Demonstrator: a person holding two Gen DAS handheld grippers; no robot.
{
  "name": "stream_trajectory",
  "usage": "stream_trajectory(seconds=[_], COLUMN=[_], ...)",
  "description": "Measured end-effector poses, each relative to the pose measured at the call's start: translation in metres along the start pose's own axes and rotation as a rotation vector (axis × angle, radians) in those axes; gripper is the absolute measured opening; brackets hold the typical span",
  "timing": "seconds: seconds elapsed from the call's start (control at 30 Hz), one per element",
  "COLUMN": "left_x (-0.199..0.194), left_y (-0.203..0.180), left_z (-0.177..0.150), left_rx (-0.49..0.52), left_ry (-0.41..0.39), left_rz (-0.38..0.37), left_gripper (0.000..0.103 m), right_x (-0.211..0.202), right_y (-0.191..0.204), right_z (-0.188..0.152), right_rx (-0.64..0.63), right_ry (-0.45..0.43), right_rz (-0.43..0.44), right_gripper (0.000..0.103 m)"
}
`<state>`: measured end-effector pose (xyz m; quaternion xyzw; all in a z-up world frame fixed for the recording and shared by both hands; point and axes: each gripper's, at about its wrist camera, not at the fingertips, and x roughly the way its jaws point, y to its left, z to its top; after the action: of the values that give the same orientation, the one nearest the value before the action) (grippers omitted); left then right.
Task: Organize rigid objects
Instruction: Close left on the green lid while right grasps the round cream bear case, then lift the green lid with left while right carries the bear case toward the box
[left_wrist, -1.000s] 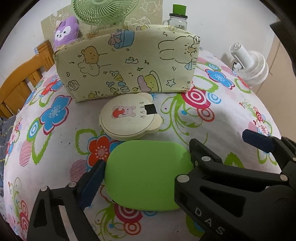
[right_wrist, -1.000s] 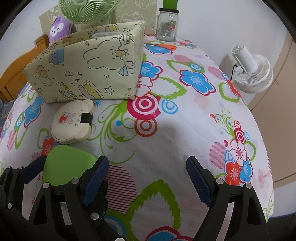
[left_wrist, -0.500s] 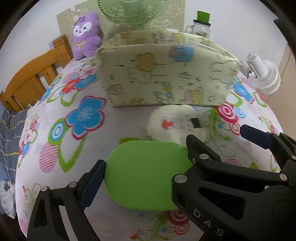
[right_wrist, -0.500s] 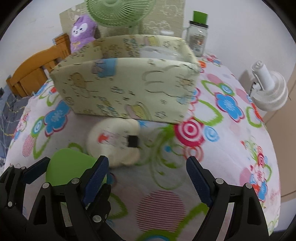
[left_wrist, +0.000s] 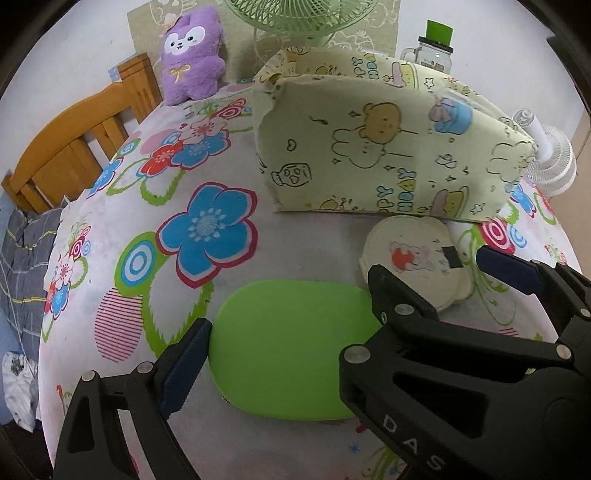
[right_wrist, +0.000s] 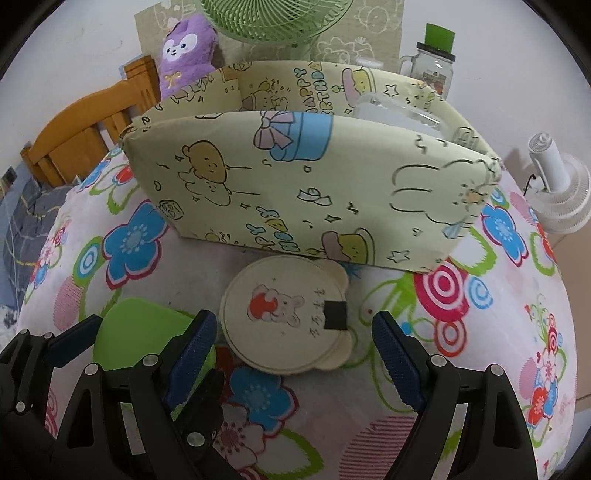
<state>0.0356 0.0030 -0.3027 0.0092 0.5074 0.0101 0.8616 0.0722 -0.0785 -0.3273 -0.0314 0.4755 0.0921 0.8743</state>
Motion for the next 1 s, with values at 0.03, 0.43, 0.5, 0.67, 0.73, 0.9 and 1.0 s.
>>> stream_trajectory(seconds=[0.03, 0.43, 0.5, 0.67, 0.73, 0.9, 1.0], left_x=[0.002, 0.012, 0.011, 0.010, 0.008, 0.000, -0.005], left_y=[0.002, 0.015, 0.013, 0.012, 0.008, -0.002, -0.007], left_z=[0.001, 0.007, 0.007, 0.007, 0.005, 0.003, 0.002], left_rx=[0.001, -0.010, -0.007, -0.003, 0.000, 0.006, 0.008], left_ry=[0.003, 0.021, 0.019, 0.018, 0.017, 0.009, 0.002], left_rz=[0.000, -0.002, 0.003, -0.003, -0.010, -0.027, -0.033], left_gripper=[0.095, 0.095, 0.095, 0.095, 0.095, 0.095, 0.095], right_x=[0.002, 0.022, 0.021, 0.020, 0.014, 0.001, -0.008], right_y=[0.001, 0.004, 0.004, 0.002, -0.001, -0.005, -0.011], right_z=[0.001, 0.009, 0.009, 0.008, 0.005, 0.000, -0.002], right_rx=[0.000, 0.026, 0.033, 0.027, 0.029, 0.039, 0.049], right_ry=[0.003, 0.040, 0.030, 0.037, 0.036, 0.019, 0.009], right_rz=[0.000, -0.037, -0.054, -0.044, -0.045, -0.042, -0.048], right_gripper=[0.088, 0.085, 0.080, 0.079, 0.079, 0.079, 0.079])
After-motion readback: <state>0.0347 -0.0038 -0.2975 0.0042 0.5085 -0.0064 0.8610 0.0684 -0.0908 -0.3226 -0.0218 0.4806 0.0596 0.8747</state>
